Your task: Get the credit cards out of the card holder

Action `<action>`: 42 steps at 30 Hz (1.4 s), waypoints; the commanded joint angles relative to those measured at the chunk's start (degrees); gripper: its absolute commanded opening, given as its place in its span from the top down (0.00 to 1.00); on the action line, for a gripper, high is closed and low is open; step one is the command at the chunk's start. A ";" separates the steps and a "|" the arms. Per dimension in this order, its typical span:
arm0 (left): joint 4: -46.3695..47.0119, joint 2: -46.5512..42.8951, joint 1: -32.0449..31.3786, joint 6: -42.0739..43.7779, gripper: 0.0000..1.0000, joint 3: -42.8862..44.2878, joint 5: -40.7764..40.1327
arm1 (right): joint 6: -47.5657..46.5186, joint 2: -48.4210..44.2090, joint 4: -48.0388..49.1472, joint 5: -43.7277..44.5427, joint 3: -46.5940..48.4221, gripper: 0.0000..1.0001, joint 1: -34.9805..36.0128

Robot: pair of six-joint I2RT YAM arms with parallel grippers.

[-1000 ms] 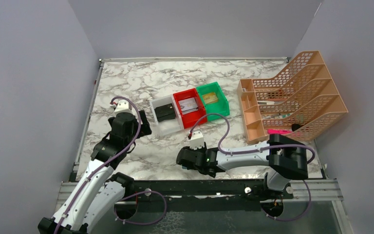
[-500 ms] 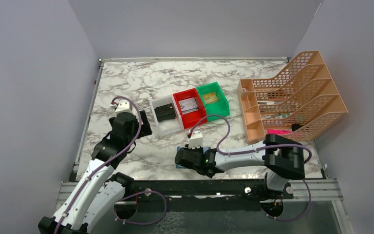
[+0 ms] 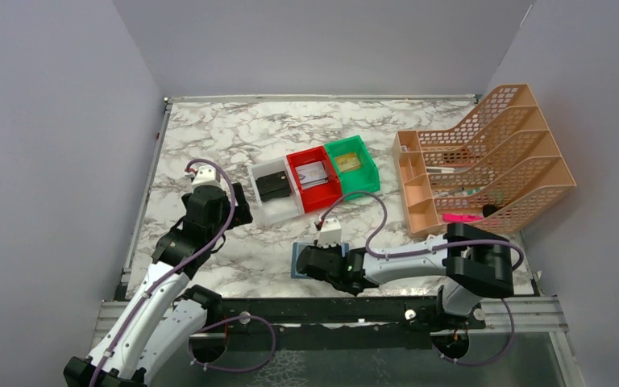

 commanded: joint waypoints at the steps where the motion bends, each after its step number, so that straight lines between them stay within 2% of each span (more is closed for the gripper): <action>1: 1.11 0.06 0.36 0.83 0.03 -0.43 1.13 | -2.27 -4.19 1.08 -0.79 -4.69 0.99 0.05; 3: 1.17 0.06 0.31 0.82 0.03 -0.43 1.16 | -3.80 -7.11 5.02 -3.30 -7.10 0.99 -0.56; 9: 2.27 0.49 0.34 1.29 0.03 -0.77 4.37 | -7.48 -12.26 17.87 -18.51 -13.36 0.99 -6.42; 11: 2.45 0.97 0.34 1.40 0.03 -0.78 5.20 | -8.42 -12.15 18.44 -20.09 -13.12 0.94 -7.05; 15: 2.48 1.41 0.35 1.53 0.03 -0.78 5.30 | -10.14 -9.91 13.28 -20.13 -8.94 0.72 -7.07; 20: 2.43 1.22 0.33 1.51 0.03 -0.87 4.96 | -11.79 -8.58 9.87 -18.11 -6.22 0.58 -6.92; 28: 2.43 1.80 0.33 1.57 0.04 -0.78 4.95 | -12.77 -2.80 2.10 -13.36 -0.16 0.54 -4.84; 34: 2.44 1.90 0.32 1.57 0.04 -0.80 4.86 | -9.70 3.66 -5.19 -9.36 4.36 0.48 -3.89; 37: 2.45 1.99 0.31 1.57 0.04 -0.83 4.94 | -9.60 5.35 -6.35 -8.68 4.97 0.36 -3.27; 42: 2.45 2.14 0.32 1.57 0.04 -0.78 5.02 | -7.42 6.34 -8.63 -5.97 5.50 0.36 -2.02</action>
